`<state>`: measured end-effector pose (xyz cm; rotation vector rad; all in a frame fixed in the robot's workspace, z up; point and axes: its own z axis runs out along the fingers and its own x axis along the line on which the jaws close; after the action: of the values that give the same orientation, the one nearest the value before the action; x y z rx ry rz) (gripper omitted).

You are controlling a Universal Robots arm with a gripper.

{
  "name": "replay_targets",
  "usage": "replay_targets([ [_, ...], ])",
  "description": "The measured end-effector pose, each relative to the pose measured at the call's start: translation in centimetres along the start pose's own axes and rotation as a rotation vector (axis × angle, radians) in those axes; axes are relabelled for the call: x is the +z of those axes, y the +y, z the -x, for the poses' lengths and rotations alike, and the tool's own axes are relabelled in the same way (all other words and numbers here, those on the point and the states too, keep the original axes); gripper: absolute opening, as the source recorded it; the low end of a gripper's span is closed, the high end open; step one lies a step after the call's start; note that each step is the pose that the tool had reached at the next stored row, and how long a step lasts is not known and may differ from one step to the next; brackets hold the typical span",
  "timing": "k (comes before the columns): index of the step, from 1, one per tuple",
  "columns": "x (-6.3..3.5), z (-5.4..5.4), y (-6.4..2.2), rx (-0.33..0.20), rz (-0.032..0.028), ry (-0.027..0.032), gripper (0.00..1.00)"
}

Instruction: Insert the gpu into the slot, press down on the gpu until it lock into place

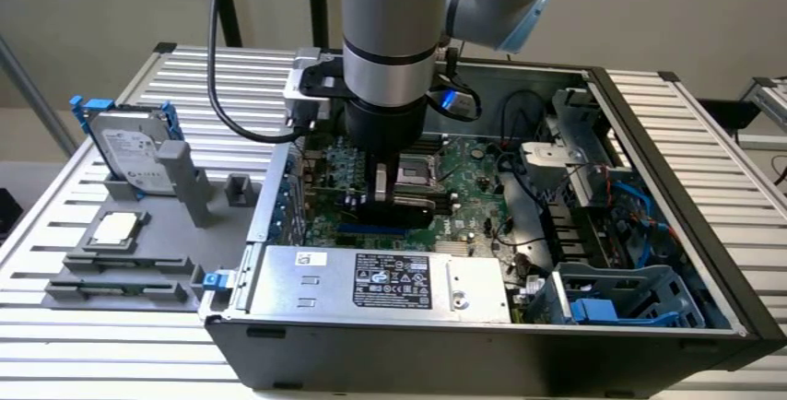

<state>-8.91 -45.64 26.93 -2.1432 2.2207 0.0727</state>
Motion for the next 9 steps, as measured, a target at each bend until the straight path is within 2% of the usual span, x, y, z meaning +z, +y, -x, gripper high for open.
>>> replay_targets([
  [9,0.1,0.0,0.0,-0.011,0.0026,0.0009,0.26],
])
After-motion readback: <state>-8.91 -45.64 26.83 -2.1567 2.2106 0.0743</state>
